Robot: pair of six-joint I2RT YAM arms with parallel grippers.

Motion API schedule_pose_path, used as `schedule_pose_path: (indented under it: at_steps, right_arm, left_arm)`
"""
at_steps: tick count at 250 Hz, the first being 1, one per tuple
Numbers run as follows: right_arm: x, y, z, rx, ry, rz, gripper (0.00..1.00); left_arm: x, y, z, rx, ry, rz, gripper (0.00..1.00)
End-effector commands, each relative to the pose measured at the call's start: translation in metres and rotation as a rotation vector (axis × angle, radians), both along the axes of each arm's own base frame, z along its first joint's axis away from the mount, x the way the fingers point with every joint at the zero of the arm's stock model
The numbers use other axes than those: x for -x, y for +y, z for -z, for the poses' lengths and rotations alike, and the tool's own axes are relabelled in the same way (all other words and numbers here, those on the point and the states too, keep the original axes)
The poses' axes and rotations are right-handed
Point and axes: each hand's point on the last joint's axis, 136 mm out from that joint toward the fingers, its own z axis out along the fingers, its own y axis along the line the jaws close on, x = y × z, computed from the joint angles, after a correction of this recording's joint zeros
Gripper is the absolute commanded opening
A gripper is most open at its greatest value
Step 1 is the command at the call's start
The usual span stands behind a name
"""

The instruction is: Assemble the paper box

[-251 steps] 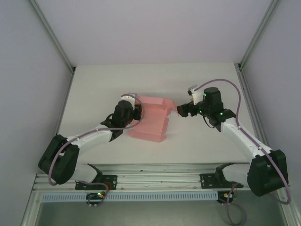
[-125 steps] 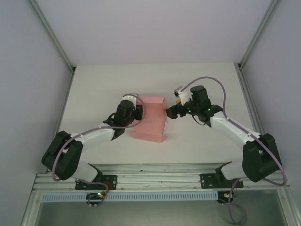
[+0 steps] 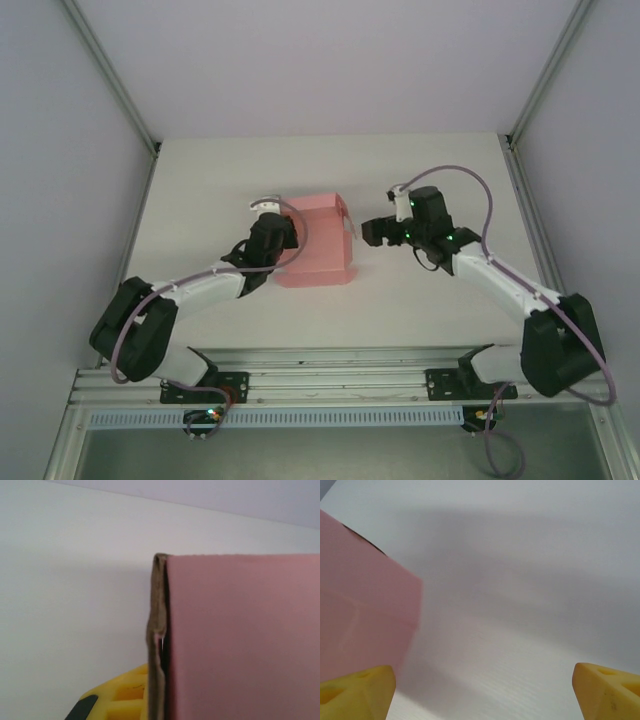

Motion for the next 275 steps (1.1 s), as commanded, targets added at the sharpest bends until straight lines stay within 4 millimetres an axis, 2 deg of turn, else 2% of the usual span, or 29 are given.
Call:
schedule_pose_path:
  at_steps: [1,26,55,116,153,157,166,194,212,240,275]
  right_arm:
    - [0.015,-0.006,-0.006,-0.109,0.013,0.066,0.91]
    - [0.030,0.025,-0.021,-0.303,0.005,-0.070,0.88]
    - [0.036,0.053,-0.034,-0.449,0.021,-0.195,0.82]
    - [0.023,0.081,-0.042,-0.506,0.007,-0.285,0.68]
    - [0.023,0.098,-0.045,-0.558,0.023,-0.344,0.61]
    - [0.022,0.100,-0.037,-0.553,0.042,-0.343,0.61]
    - [0.021,0.103,-0.036,-0.552,0.045,-0.350,0.58]
    - [0.014,0.100,-0.031,-0.553,0.044,-0.299,0.33]
    - [0.013,0.097,-0.033,-0.582,0.042,-0.289,0.21]
    - [0.021,0.098,-0.045,-0.683,0.074,-0.342,0.12]
    - [0.037,0.102,-0.056,-0.797,0.130,-0.418,0.08]
  left_arm:
    - [-0.005,0.026,-0.032,0.081,-0.103,-0.141,0.00]
    - [-0.006,0.026,-0.042,0.106,-0.138,-0.139,0.00]
    - [-0.006,0.024,-0.049,0.121,-0.151,-0.128,0.00]
    - [-0.005,0.019,-0.052,0.178,-0.150,-0.104,0.00]
    - [-0.005,0.015,-0.057,0.207,-0.159,-0.088,0.00]
    - [-0.005,0.015,-0.057,0.206,-0.157,-0.087,0.00]
    - [-0.005,0.015,-0.057,0.206,-0.156,-0.088,0.00]
    - [-0.005,0.016,-0.059,0.218,-0.160,-0.090,0.00]
    - [-0.004,0.018,-0.058,0.246,-0.161,-0.081,0.00]
    - [-0.002,0.019,-0.060,0.303,-0.153,-0.051,0.00]
    - [0.000,0.024,-0.072,0.346,-0.214,-0.035,0.00]
